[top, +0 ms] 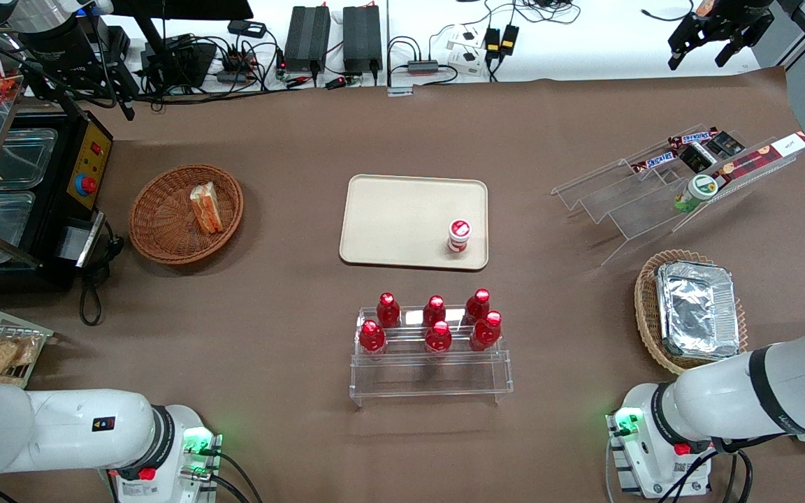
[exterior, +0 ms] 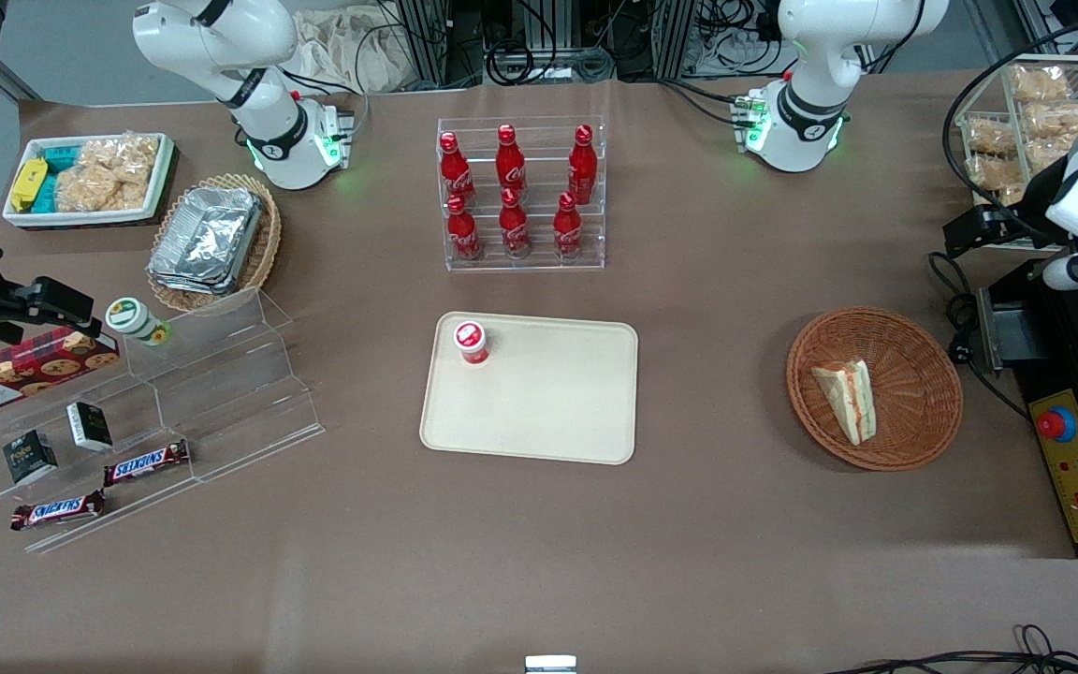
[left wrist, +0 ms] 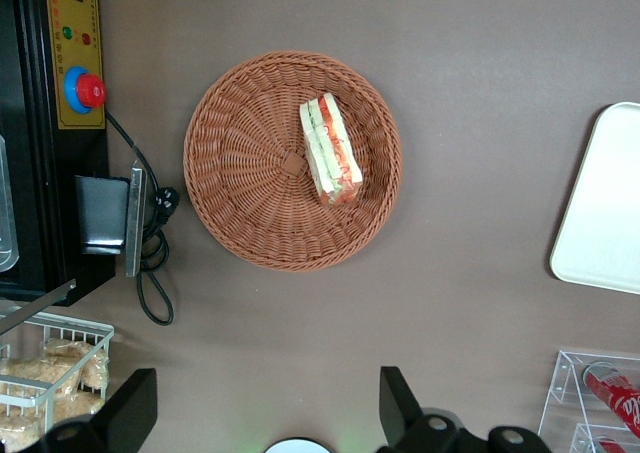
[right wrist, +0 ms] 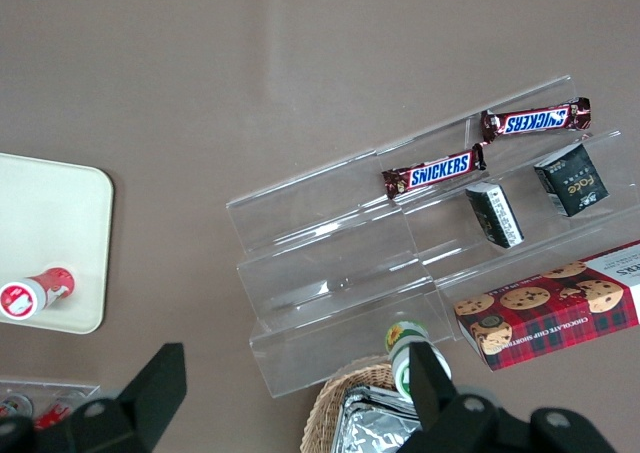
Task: Place sandwich from basket to tray
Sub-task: 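Move the left gripper over the sandwich in the wicker basket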
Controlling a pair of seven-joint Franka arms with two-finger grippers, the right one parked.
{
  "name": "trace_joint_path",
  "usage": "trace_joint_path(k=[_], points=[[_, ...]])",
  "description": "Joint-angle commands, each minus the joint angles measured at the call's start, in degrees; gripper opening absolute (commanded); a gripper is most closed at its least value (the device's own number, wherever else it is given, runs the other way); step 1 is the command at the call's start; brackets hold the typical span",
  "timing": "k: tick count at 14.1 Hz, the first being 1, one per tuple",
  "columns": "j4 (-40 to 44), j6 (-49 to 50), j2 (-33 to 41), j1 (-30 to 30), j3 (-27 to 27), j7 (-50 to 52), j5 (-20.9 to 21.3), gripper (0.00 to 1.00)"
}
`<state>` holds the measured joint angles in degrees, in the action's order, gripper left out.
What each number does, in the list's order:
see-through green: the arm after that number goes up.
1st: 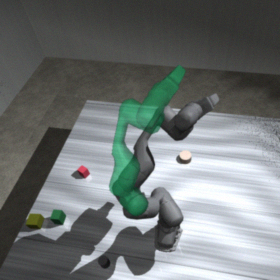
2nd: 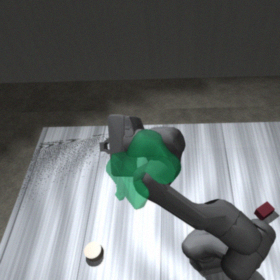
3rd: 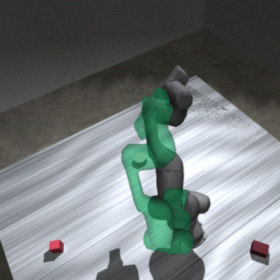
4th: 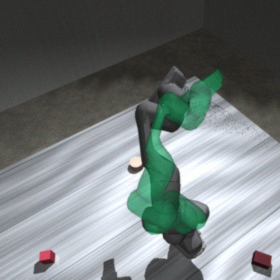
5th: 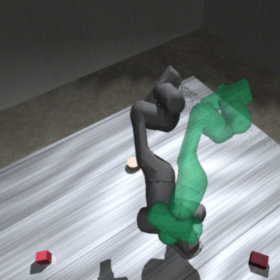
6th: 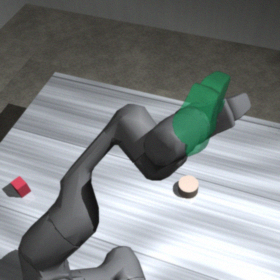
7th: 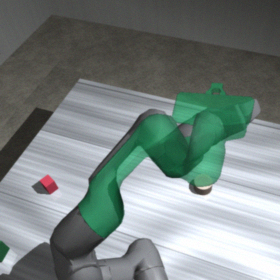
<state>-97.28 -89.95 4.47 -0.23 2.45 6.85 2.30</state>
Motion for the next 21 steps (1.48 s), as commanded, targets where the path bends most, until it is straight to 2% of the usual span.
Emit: trace_joint_path(k=[1, 7, 11, 16, 21], points=[[-1.0, 0.1, 1.8, 0.8, -0.6, -0.2, 0.3, 1.00], [-0.8, -0.8, 0.1, 0.1, -1.0, 0.2, -0.8, 1.00], [-2.6, -6.0, -5.4, -0.6, -1.0, 0.9, -0.9, 1.00], [-13.0, -22.6, -10.2, -0.6, -1.0, 3.1, -0.9, 1.00], [-22.2, -43.3, -18.0, -0.2, -0.8, 7.8, -0.9, 1.00]])
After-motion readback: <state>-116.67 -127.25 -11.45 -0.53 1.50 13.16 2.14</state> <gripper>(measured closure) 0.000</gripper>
